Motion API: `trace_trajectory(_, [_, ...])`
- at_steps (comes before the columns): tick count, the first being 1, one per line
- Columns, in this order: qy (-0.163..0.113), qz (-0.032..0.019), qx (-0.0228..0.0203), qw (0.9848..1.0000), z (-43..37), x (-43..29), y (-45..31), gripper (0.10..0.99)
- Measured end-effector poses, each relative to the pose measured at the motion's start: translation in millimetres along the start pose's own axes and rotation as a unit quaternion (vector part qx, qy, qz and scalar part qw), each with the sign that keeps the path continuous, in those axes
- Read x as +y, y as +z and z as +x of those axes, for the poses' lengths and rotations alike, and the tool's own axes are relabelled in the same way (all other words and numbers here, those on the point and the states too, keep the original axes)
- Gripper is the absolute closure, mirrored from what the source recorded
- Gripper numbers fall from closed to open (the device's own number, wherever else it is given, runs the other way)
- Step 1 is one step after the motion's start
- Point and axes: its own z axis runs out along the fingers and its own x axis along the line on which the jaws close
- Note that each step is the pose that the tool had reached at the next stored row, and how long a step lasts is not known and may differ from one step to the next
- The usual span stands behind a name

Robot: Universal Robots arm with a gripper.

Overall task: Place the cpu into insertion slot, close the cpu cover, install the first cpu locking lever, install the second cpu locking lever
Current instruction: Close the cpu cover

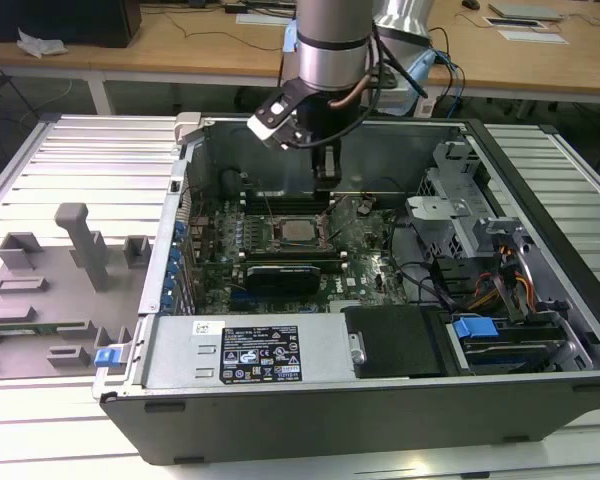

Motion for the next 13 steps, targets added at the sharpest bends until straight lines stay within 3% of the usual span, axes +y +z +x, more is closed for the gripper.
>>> trace_trajectory(1, [0.0,0.0,0.0001,1.0,0.2,12.7,0.7,0.98])
trace_trajectory(4, [0.0,0.0002,0.0001,1.0,0.5,30.7,1.8,0.98])
trace_trajectory(5, [0.0,0.0003,0.0001,1.0,0.6,39.9,2.2,0.98])
trace_trajectory(8, [0.0,0.0005,-0.0001,1.0,0.7,49.5,3.4,0.98])
trace_trajectory(10, [0.0,0.0013,-0.0006,1.0,0.6,51.0,5.3,0.98])
trace_trajectory(13, [0.0,0.0034,-0.0015,1.0,0.5,53.2,15.4,0.98])
